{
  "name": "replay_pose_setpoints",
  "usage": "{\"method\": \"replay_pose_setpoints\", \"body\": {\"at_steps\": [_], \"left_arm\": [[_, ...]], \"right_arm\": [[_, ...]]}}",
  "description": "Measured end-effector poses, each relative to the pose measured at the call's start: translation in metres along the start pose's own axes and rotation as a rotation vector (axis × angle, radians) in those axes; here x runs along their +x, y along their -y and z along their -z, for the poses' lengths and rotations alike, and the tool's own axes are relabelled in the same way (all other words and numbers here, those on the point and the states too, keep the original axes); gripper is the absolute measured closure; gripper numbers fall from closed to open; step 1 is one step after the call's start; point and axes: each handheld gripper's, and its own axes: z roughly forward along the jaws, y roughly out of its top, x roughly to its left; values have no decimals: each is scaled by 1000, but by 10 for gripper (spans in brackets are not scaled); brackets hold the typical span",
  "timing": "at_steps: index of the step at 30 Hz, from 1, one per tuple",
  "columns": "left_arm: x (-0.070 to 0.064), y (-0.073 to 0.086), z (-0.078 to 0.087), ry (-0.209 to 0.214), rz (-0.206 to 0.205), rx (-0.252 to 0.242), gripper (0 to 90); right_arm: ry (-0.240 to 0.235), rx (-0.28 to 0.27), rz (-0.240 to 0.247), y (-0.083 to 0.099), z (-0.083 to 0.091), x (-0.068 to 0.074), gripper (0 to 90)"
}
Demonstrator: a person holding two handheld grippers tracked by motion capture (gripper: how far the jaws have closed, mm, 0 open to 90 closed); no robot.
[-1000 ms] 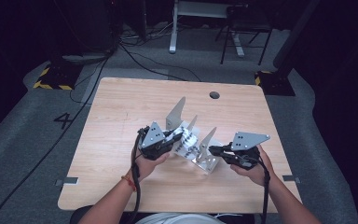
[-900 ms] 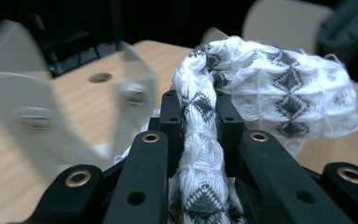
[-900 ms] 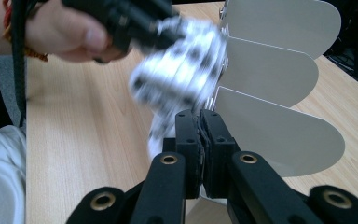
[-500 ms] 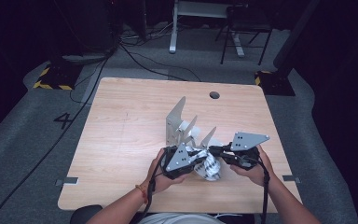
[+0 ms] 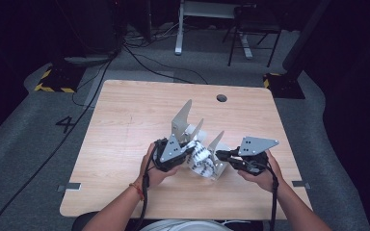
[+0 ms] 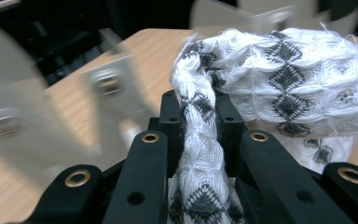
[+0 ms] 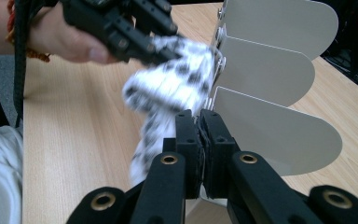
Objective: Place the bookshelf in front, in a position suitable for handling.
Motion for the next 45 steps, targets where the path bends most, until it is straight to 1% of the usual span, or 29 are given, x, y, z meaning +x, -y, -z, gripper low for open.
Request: {"method": "replay_pose_setpoints", "body": {"at_steps": [1, 5, 6, 8, 9, 10, 11, 13, 14, 16, 18, 19, 20, 21, 25, 29, 30, 33, 35, 36, 39, 42, 45], "left_arm": [[5, 1, 3, -21, -2, 0, 783], [22, 5, 15, -103, 18, -9, 784], [26, 5, 17, -119, 23, 0, 784], [34, 7, 21, -145, 40, -5, 784], [38, 8, 23, -156, 61, -9, 784], [41, 9, 24, -172, 72, -7, 784], [44, 10, 24, -180, 80, -7, 784], [46, 11, 25, -178, 93, -11, 785], [46, 11, 24, -172, 97, -12, 785], [43, 10, 23, -162, 88, -14, 785], [38, 7, 21, -137, 86, -27, 785], [34, 5, 20, -124, 77, -30, 785], [30, 3, 18, -108, 73, -38, 785], [26, 1, 16, -84, 76, -46, 784], [6, -8, 6, 8, 58, -72, 784], [-18, -17, -5, 85, -1, -71, 784], [-24, -18, -7, 103, -9, -69, 784], [-38, -22, -12, 147, -46, -53, 784], [-44, -24, -13, 157, -77, -34, 783], [-45, -26, -13, 165, -85, -27, 783], [-46, -29, -14, 176, -69, -21, 783], [-48, -31, -17, 174, -75, -16, 784], [-48, -30, -18, 176, -68, -27, 783]], "right_arm": [[0, 0, 0, 0, 0, 0, 869], [-1, 0, -1, 0, 0, 0, 868], [-1, 0, -1, 0, 0, 0, 869], [-1, 0, -1, 0, 0, 0, 869], [-1, 0, -2, 0, 0, 0, 869], [-1, 0, -3, 0, 0, 0, 869], [-2, 0, -3, 0, 0, 0, 869], [-2, 0, -3, 0, 0, 0, 869], [-2, 0, -2, 0, 0, 0, 869], [-3, 0, -2, 0, 0, 0, 869], [-5, 1, -2, 0, 0, 0, 869], [-3, 0, -2, 0, 0, 0, 869], [-3, 0, -1, 0, 0, 0, 869], [-3, 0, -1, 0, 0, 0, 870], [-2, -1, -1, 0, -1, 0, 870], [-1, 0, -3, 0, -1, 0, 869], [-1, -1, -3, 0, -1, 0, 869], [-1, -1, -7, 0, -1, 0, 869], [1, -1, -7, 0, -1, 0, 869], [2, -1, -6, 0, -1, 0, 869], [6, 0, -7, 0, -2, 0, 869], [10, 2, -7, 0, -2, 1, 869], [10, 0, -13, 1, -1, 0, 869]]}}
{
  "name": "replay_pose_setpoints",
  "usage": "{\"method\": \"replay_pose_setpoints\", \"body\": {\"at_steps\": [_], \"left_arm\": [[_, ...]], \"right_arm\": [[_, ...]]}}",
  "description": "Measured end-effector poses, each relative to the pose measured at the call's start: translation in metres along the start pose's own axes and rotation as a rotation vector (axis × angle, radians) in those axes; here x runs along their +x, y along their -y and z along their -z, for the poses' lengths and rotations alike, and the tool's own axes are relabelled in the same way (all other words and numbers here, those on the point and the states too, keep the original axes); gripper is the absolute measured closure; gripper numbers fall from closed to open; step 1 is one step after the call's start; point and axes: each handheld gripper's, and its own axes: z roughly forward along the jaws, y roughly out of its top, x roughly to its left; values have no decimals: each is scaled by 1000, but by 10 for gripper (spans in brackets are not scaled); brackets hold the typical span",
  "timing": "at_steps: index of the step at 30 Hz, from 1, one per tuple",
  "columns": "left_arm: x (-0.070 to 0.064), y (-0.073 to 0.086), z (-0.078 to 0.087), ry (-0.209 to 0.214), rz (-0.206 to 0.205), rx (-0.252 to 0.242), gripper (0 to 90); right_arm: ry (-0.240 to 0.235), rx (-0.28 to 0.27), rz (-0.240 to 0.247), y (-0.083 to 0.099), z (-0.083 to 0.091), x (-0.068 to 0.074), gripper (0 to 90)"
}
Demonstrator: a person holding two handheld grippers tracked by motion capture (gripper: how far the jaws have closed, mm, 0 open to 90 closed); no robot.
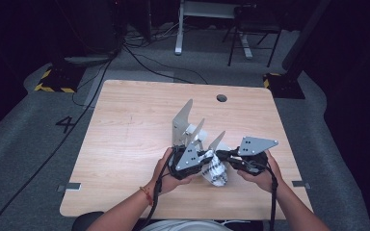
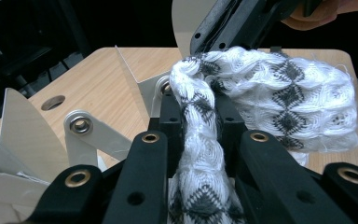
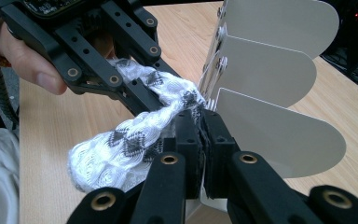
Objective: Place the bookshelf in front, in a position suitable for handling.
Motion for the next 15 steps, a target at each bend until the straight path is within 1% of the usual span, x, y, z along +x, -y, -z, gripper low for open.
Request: {"method": "replay_pose_setpoints", "body": {"at_steps": [3, 6, 8, 10, 13, 15], "left_arm": [[0, 2, -1, -4, -4, -11, 783], [0, 6, -3, 2, -6, 5, 783], [-1, 12, -7, 13, -19, 27, 783], [-4, 18, -12, 30, -38, 67, 782], [-8, 26, -22, 54, -39, 110, 782], [-11, 31, -28, 61, -48, 146, 782]], "right_arm": [[2, 1, 0, 0, 0, 0, 869], [4, 0, 0, 0, 0, 0, 868], [4, -1, 2, 0, 0, 0, 868], [5, 0, 5, 0, 0, 0, 868], [7, 0, 7, 0, -1, 1, 867], [6, 0, 6, 0, -1, 1, 867]]}}
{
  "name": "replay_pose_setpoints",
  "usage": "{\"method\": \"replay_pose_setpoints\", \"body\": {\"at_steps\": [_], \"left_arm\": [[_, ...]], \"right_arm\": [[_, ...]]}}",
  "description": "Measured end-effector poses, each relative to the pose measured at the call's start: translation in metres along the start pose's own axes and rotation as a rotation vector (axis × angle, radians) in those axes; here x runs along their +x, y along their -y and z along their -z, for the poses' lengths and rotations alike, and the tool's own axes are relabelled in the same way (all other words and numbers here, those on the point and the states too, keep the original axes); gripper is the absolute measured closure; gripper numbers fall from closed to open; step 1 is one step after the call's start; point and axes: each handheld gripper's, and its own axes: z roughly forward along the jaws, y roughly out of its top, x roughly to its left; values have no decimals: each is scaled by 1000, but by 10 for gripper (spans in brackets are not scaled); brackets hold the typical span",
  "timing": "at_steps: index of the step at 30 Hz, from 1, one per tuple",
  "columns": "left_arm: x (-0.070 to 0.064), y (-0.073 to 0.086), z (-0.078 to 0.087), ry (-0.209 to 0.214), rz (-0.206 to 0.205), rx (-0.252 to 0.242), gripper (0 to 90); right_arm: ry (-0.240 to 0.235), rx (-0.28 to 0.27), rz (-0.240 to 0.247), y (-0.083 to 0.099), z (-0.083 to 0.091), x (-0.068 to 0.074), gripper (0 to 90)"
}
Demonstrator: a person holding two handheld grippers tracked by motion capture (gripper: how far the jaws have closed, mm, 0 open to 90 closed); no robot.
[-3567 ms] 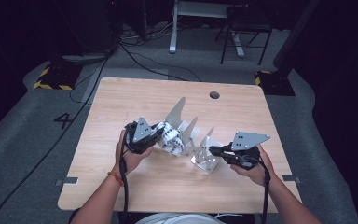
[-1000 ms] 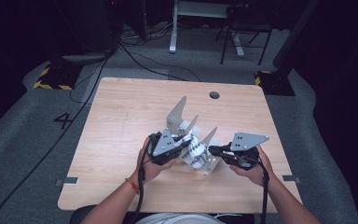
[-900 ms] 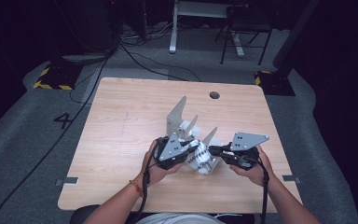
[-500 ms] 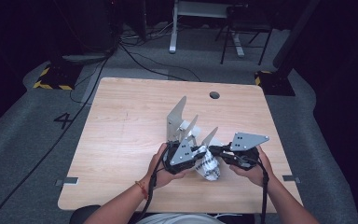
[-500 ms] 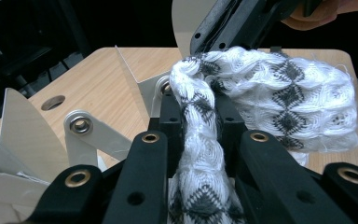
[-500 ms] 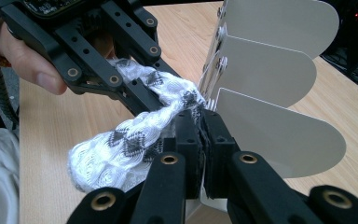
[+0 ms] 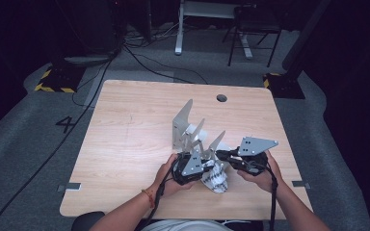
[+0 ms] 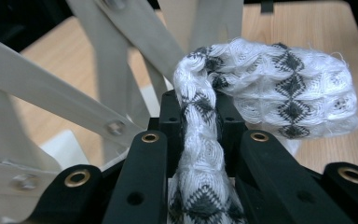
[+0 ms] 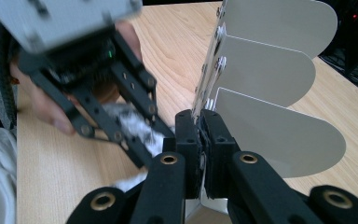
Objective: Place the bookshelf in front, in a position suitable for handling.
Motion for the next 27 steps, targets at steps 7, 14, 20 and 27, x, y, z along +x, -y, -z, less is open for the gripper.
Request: {"method": "replay_pose_setpoints", "body": {"at_steps": [7, 14, 20, 27], "left_arm": [[-7, -3, -6, 33, 2, 6, 780], [-12, -33, 13, 17, -9, -146, 781], [-14, -35, 12, 11, -27, -133, 782], [-9, -13, -9, 46, -24, -34, 783]], "right_arm": [[-1, -1, -2, 0, 0, 0, 867], [-1, 2, 4, 0, -1, 0, 867], [0, 1, 3, 0, -2, 0, 868], [2, 3, 0, 0, -2, -1, 867]]}}
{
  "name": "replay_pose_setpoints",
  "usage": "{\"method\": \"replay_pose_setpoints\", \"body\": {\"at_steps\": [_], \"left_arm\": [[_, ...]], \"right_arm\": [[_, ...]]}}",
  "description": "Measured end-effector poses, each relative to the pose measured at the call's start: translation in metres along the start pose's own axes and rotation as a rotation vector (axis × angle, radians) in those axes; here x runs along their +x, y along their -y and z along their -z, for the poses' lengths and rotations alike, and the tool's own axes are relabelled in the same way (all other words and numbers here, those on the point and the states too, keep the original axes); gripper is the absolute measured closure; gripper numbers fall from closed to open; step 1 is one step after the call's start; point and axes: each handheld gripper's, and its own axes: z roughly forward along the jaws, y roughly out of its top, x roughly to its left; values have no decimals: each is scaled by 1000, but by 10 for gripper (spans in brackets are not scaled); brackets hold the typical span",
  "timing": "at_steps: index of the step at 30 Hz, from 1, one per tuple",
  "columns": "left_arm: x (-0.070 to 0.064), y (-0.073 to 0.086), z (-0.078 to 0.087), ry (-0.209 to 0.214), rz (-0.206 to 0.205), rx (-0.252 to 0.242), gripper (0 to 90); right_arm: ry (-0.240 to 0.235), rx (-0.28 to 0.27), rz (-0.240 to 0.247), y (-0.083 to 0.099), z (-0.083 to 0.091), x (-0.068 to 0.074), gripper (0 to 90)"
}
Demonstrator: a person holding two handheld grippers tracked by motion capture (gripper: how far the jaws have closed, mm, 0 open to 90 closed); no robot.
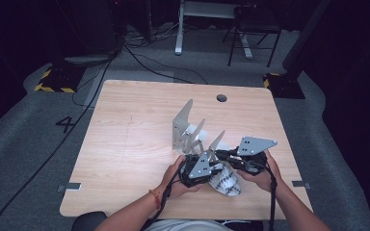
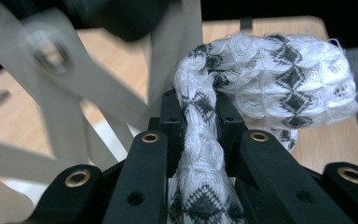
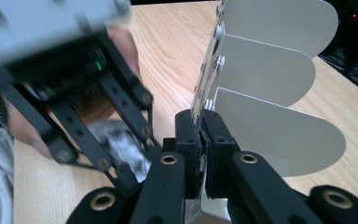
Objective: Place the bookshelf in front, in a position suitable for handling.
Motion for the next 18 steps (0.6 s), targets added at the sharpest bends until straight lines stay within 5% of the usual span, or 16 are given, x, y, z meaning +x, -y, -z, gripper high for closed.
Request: {"method": "replay_pose_setpoints", "body": {"at_steps": [6, 8, 18], "left_arm": [[1, 12, -7, 4, -13, 100, 783], [7, 18, -4, -12, 19, 128, 781], [50, 36, 32, -192, 130, 161, 781]], "right_arm": [[2, 0, 0, 1, 1, -1, 867], [1, 0, 0, 1, 1, -1, 867], [0, 0, -1, 1, 1, -1, 868]]}}
